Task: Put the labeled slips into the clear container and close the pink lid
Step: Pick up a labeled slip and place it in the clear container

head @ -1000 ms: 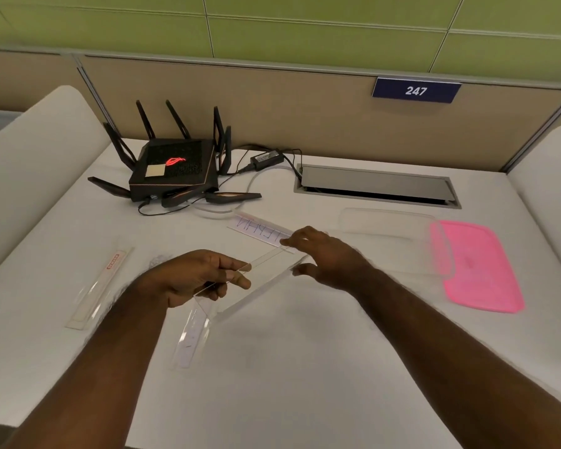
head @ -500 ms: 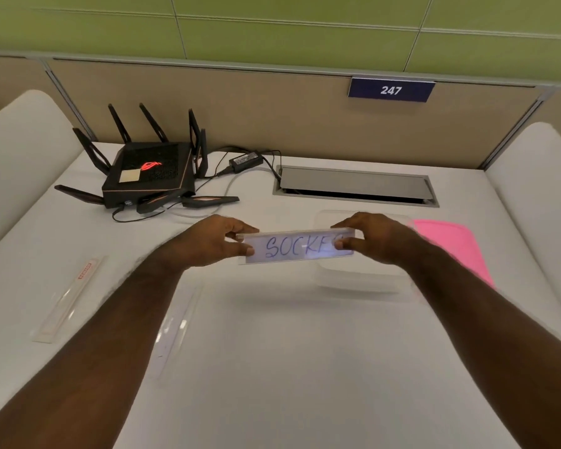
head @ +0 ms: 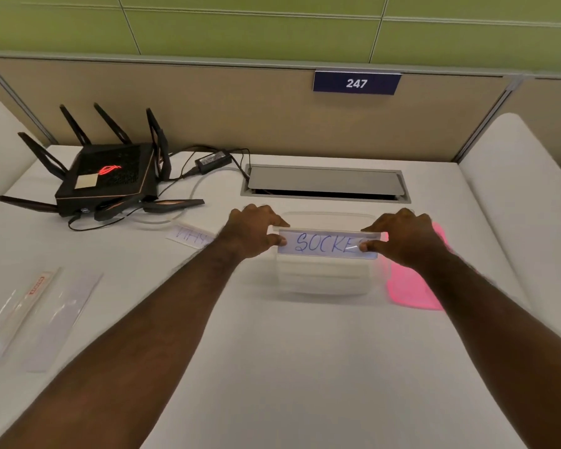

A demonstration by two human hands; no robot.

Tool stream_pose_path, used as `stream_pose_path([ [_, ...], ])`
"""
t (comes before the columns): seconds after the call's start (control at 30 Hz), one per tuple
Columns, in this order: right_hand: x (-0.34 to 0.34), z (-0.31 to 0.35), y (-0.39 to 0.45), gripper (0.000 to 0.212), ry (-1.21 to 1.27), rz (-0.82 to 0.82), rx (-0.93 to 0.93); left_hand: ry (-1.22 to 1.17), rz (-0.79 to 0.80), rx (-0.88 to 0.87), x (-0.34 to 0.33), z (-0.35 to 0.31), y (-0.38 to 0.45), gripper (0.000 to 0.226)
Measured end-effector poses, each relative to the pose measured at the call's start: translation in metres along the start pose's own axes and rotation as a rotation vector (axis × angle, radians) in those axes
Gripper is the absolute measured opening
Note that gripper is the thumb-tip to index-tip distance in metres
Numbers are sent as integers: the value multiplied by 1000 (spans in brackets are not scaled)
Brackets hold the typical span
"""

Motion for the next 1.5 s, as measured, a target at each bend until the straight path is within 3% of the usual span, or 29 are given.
stream_pose_path([
  [0.3, -12, 7, -7, 53, -170, 117, -31, 269, 100, 11, -33, -18, 18, 38],
  [0.53, -38, 12, 7, 49, -372, 122, 128, 572, 170, -32, -58, -31, 22, 39],
  [0.63, -45, 19, 14, 51, -500, 115, 182, 666, 135, -48, -64, -40, 24, 26],
  [0.73, -49, 24, 20, 52, -546, 133, 192, 697, 145, -37, -68, -50, 27, 16],
  [1.1, -52, 31, 31, 52, -623, 202, 209, 788, 253, -2, -81, -57, 40, 23],
  [1.5, -52, 28, 28, 60, -522, 234, 179, 707, 274, -1, -76, -58, 36, 22],
])
Point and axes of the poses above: each hand's wrist, its own y-axis towards the middle knuckle, its own x-axis out of the back of the hand, z = x × y, the point moved 2 cm from there along y, towards the middle knuckle, and after that the axes turned 5 degrees about -y, right-handed, at the moved point
